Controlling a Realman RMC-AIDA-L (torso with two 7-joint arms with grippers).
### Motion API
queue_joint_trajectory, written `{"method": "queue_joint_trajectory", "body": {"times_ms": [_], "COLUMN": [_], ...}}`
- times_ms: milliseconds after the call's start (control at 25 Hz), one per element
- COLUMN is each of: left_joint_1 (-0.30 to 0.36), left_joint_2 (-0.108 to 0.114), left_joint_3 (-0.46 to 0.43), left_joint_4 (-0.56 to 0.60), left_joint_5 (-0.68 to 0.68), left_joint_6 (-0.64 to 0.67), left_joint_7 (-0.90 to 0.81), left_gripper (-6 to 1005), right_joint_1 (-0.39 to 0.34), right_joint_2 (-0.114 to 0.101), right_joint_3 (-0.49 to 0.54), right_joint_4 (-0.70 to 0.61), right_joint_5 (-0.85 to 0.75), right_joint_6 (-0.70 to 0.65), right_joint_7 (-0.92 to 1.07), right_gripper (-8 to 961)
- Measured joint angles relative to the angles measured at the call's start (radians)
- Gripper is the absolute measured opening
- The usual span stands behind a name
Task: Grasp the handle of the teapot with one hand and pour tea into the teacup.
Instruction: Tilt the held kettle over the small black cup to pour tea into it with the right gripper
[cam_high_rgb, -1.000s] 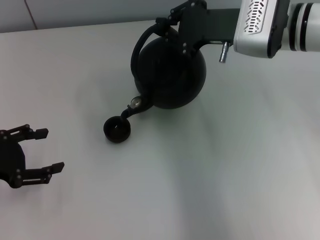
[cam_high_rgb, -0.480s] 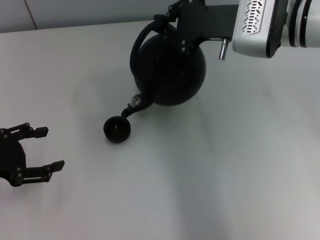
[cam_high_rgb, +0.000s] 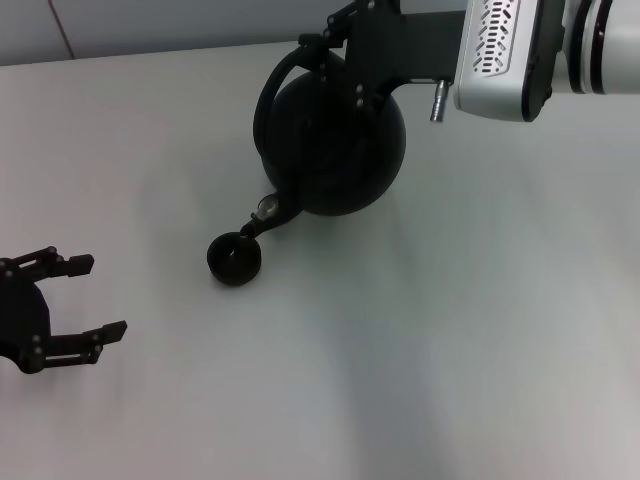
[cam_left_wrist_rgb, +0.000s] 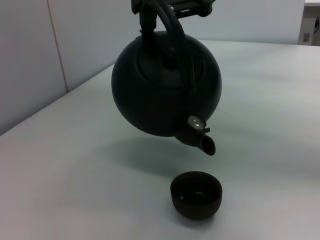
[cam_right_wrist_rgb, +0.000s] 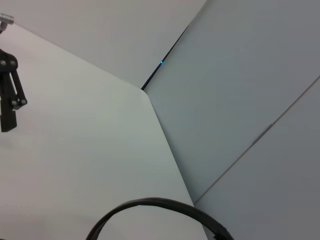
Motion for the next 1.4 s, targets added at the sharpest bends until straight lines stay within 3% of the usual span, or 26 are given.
{"method": "queue_joint_trajectory", "body": {"times_ms": [1400], "left_joint_1": [0.003], "left_joint_2": [-0.005], "left_joint_3": [0.0], "left_joint_4": [0.0], "left_joint_5": [0.0], "left_joint_6": [0.0], "left_joint_7": [-0.001], "left_gripper": [870], "right_joint_1": [0.019], "right_joint_2": [-0.001], "right_joint_3": [-0.033], "right_joint_4": [-0.054], "right_joint_5": [-0.058], "right_joint_6": [0.045], "right_joint_7": [-0.008], "right_gripper": [103]}}
